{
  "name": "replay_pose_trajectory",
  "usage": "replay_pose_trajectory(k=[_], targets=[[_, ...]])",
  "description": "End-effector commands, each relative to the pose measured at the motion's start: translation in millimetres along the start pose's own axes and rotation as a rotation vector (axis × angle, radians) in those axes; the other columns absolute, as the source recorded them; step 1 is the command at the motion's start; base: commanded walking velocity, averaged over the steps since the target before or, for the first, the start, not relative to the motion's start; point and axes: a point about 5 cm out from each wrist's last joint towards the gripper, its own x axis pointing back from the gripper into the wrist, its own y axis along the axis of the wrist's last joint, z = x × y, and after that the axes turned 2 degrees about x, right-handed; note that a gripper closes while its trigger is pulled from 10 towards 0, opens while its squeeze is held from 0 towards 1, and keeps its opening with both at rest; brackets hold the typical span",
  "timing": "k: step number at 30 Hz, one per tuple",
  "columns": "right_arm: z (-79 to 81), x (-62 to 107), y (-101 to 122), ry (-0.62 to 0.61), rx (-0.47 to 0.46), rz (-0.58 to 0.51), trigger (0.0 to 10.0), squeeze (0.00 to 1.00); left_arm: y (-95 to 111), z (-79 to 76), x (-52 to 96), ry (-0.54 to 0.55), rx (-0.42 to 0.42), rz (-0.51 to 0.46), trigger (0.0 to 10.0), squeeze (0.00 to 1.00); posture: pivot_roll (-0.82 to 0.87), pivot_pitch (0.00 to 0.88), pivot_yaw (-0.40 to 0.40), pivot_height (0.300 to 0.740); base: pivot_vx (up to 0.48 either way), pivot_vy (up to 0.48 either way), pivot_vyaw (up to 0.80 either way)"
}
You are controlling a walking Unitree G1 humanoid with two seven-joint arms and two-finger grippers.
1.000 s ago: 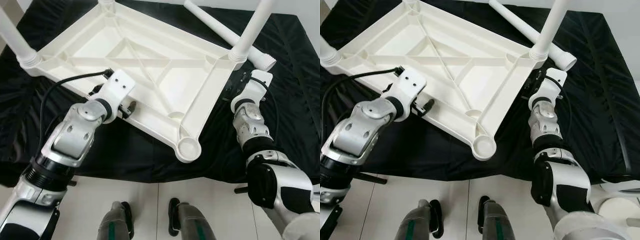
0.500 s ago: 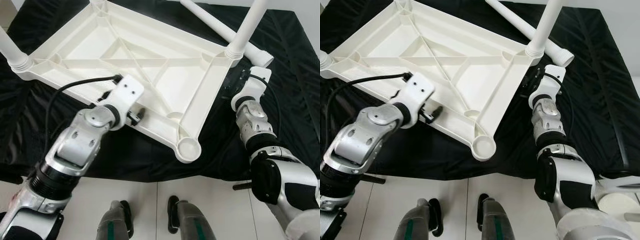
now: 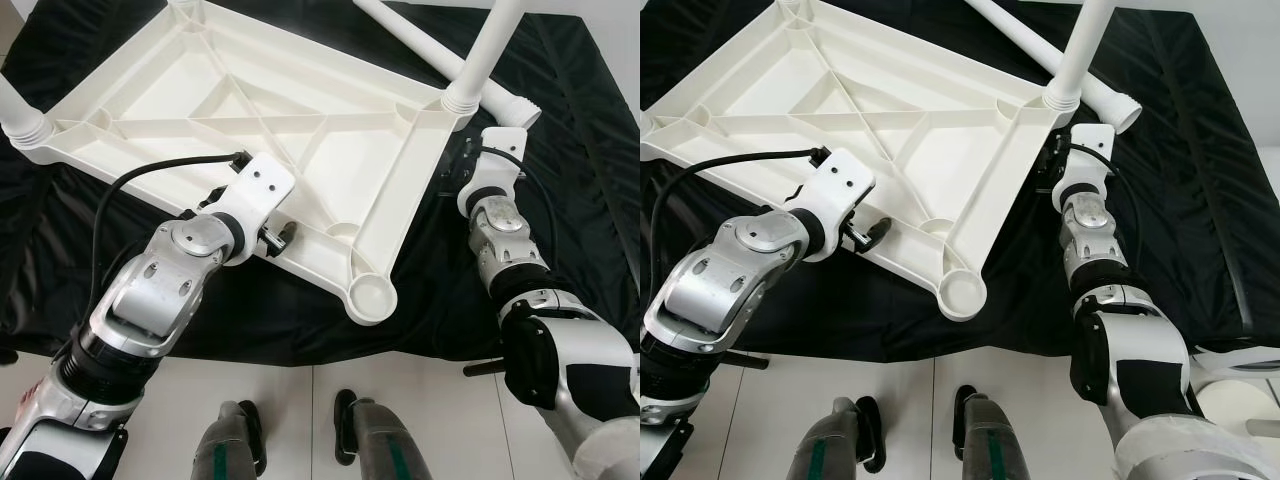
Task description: Building children table
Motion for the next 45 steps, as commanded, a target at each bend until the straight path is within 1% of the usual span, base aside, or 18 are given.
replay_pose_trajectory(k=[1,3,5,7,11,14,17,19,25,29,34,37,40,42,43,45], targets=[[39.9,0.5,3.3,0.18,0.045,-0.021,10.0,0.0,-14.1,-24.6,-5.5,-0.176,0.036,0.076,10.0,0.0,0.07,0.237,0.012,0.74,0.0,0.0,0.0],[39.9,0.5,3.3,0.18,0.045,-0.021,10.0,0.0,-14.1,-24.6,-5.5,-0.176,0.036,0.076,10.0,0.0,0.07,0.237,0.012,0.74,0.0,0.0,0.0],[47.2,0.7,4.7,0.218,0.051,-0.026,10.0,0.0,-12.9,-30.4,-4.3,-0.198,0.038,0.07,10.0,0.0,0.07,0.231,0.007,0.74,0.0,0.0,0.0],[50.4,0.7,5.4,0.229,0.056,-0.028,10.0,0.0,-11.4,-35.0,-4.2,-0.211,0.042,0.065,10.0,0.0,0.07,0.23,0.006,0.74,0.0,0.0,0.0],[51.5,0.5,6.3,0.231,0.059,-0.034,10.0,0.0,-9.2,-38.1,-4.7,-0.22,0.051,0.059,10.0,0.0,0.07,0.229,0.005,0.74,0.0,0.0,0.0],[53.0,-0.8,10.3,0.224,0.058,-0.05,10.0,0.0,-3.3,-44.7,-5.8,-0.239,0.056,0.044,10.0,0.0,0.07,0.229,0.007,0.74,0.0,0.0,0.0],[53.9,-1.9,13.4,0.219,0.06,-0.06,10.0,0.0,-0.1,-47.2,-6.8,-0.246,0.061,0.035,10.0,0.0,0.07,0.229,0.008,0.74,0.0,0.0,0.0],[55.0,-3.6,18.2,0.21,0.044,-0.072,10.0,0.0,4.8,-50.0,-8.4,-0.252,0.068,0.023,10.0,0.0,0.07,0.23,0.012,0.74,0.0,0.0,0.0],[56.7,-5.0,23.1,0.192,0.027,-0.088,10.0,0.0,10.3,-57.0,-8.9,-0.276,0.077,0.007,10.0,0.0,0.08,0.231,0.016,0.74,0.0,0.0,0.0],[61.0,-6.0,27.8,0.194,0.002,-0.1,10.0,0.0,16.9,-62.8,-9.8,-0.291,0.088,-0.011,10.0,0.0,0.08,0.232,0.019,0.74,0.0,0.0,0.0],[61.9,-6.1,28.7,0.19,-0.008,-0.105,10.0,0.0,19.6,-63.7,-11.3,-0.29,0.098,-0.013,10.0,0.0,0.08,0.235,0.019,0.74,0.0,0.0,0.0],[62.1,-6.1,28.8,0.182,0.004,-0.108,10.0,0.0,23.7,-64.7,-12.9,-0.287,0.101,-0.025,10.0,0.0,0.08,0.23,0.017,0.74,0.0,0.0,0.0],[58.6,-6.1,27.3,0.166,0.017,-0.106,10.0,0.0,25.8,-63.8,-13.8,-0.274,0.094,-0.032,10.0,0.0,0.08,0.228,0.015,0.74,0.0,0.0,0.0],[47.8,-5.6,25.3,0.151,0.021,-0.118,10.0,0.0,25.6,-54.5,-11.6,-0.239,0.092,-0.046,10.0,0.0,0.08,0.225,0.002,0.74,0.0,0.0,0.0],[47.8,-5.6,25.3,0.151,0.021,-0.118,10.0,0.0,25.6,-54.5,-11.6,-0.239,0.092,-0.046,10.0,0.0,0.08,0.225,0.002,0.74,0.0,0.0,0.0],[34.9,-4.7,23.9,0.144,0.02,-0.138,10.0,0.0,25.4,-42.6,-7.9,-0.205,0.098,-0.069,10.0,0.0,0.08,0.223,-0.002,0.74,0.0,0.0,0.0]])
